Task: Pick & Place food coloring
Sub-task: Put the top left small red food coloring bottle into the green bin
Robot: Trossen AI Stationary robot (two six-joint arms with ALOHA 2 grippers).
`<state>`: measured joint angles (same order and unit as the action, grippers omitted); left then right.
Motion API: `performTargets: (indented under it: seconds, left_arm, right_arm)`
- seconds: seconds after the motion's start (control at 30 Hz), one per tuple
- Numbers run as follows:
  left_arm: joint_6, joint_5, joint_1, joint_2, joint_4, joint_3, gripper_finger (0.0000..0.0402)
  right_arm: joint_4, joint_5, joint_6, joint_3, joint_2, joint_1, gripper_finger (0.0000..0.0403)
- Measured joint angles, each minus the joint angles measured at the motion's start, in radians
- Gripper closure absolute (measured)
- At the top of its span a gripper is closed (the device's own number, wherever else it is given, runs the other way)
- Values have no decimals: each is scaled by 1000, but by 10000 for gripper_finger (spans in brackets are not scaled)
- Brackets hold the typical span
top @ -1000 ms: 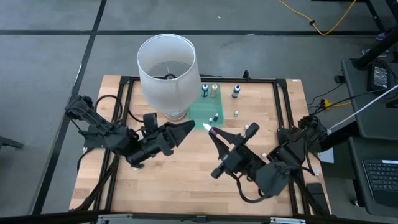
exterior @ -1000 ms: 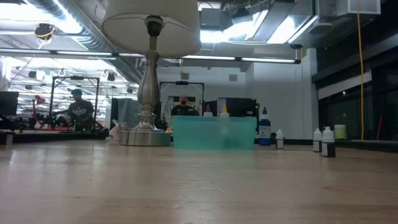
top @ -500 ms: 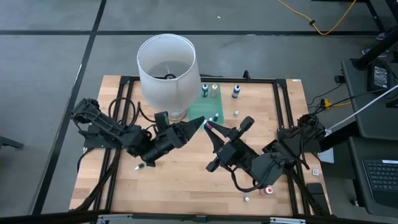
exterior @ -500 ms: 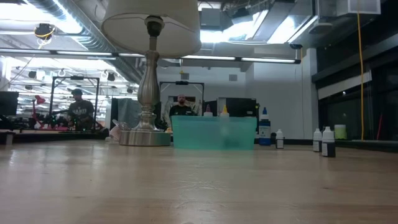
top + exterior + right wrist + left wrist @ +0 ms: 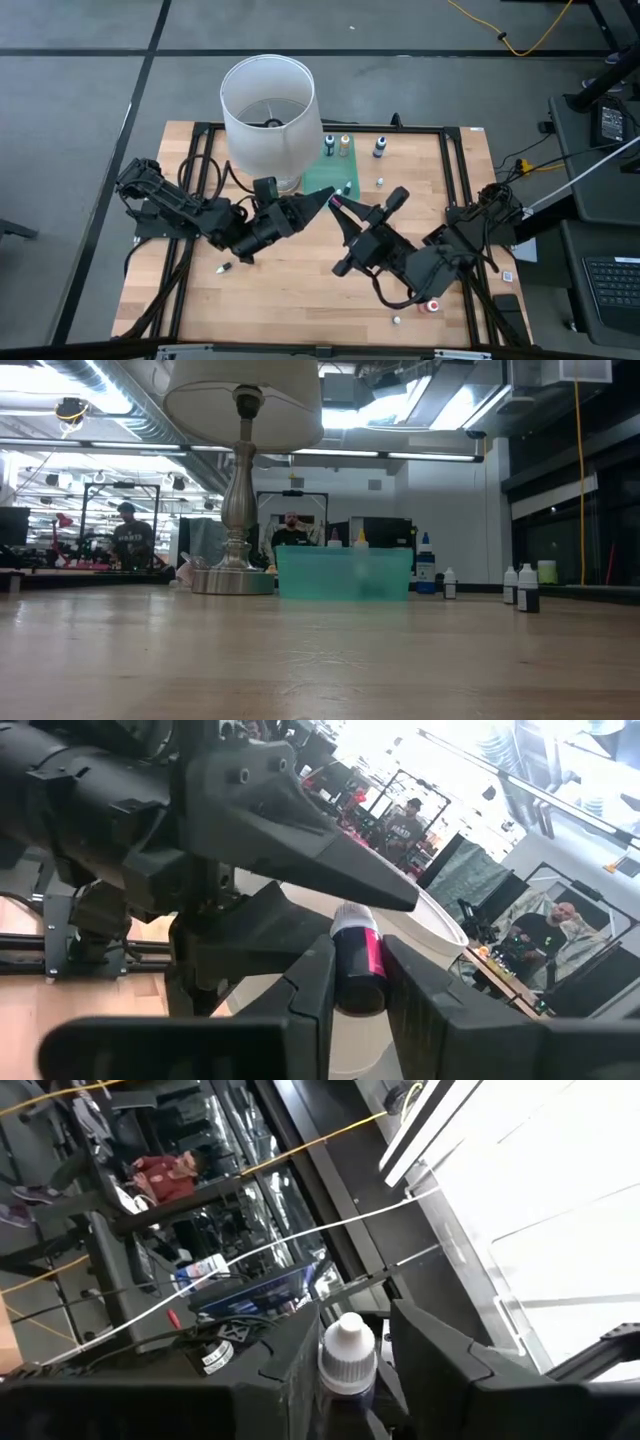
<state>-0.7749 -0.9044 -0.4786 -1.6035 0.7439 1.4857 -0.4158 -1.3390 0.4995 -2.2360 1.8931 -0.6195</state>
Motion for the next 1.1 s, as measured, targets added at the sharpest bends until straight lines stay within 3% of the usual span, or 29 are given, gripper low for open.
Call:
performTargets:
  seconds: [0.33, 0.53, 0.87, 1.1]
  left_arm:
    - [-7, -6, 0, 0, -12, 0, 327]
    - [-6, 17, -1, 2, -13, 0, 330]
    - [40, 128, -12, 4, -48, 0, 333]
    - [172, 311, -11, 4, -70, 0, 334]
  right_arm:
    - [2, 0, 0, 0, 0, 2, 325]
    - [2, 34, 3, -1, -2, 1, 314]
    - [-5, 65, -40, -25, 0, -58, 254]
    - [-8, 59, -161, -85, 0, -135, 232]
